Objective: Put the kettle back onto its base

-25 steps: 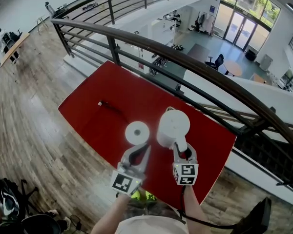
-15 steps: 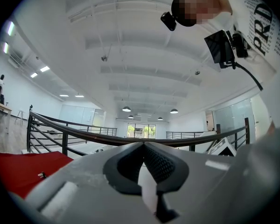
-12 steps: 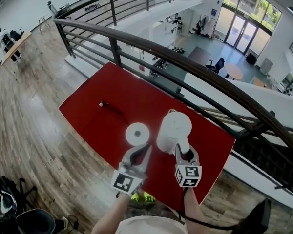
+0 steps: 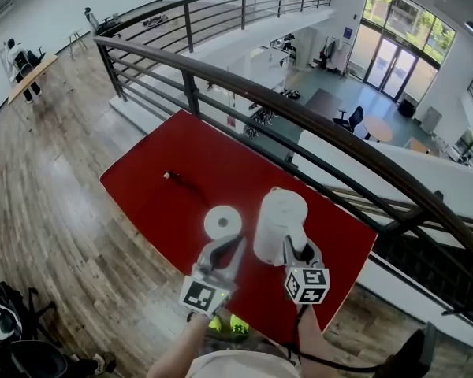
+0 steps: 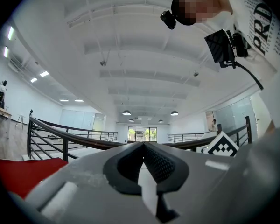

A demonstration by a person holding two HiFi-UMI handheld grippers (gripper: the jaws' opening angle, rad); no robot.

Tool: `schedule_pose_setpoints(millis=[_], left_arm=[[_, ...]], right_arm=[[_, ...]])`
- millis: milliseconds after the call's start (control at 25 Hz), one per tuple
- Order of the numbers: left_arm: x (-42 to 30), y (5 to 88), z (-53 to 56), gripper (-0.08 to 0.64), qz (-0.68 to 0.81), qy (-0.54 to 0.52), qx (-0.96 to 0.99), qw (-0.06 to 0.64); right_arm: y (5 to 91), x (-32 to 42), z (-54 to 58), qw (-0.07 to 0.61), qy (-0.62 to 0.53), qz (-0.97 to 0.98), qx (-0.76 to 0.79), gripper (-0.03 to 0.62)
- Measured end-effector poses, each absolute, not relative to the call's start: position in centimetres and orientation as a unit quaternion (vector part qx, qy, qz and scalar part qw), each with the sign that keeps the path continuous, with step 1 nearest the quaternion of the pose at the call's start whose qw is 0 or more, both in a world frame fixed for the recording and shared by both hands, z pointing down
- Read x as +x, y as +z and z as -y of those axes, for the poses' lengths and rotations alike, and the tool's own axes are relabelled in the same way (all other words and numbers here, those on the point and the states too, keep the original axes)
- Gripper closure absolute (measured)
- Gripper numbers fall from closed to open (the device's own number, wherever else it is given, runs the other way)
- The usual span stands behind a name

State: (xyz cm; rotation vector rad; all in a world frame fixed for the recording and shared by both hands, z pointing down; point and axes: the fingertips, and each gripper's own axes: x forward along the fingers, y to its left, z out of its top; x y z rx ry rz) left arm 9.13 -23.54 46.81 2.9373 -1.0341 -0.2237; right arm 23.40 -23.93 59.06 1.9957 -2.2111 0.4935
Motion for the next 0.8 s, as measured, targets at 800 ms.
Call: schedule_pose_setpoints(millis=[800], left_arm=[[6.0,43.3,22.7,0.568,0.351,-0.089,0.932,-0.029]], right_arm=[[45.9,17.6,24.5,0.03,0.016,0.785,0.619,0.469]])
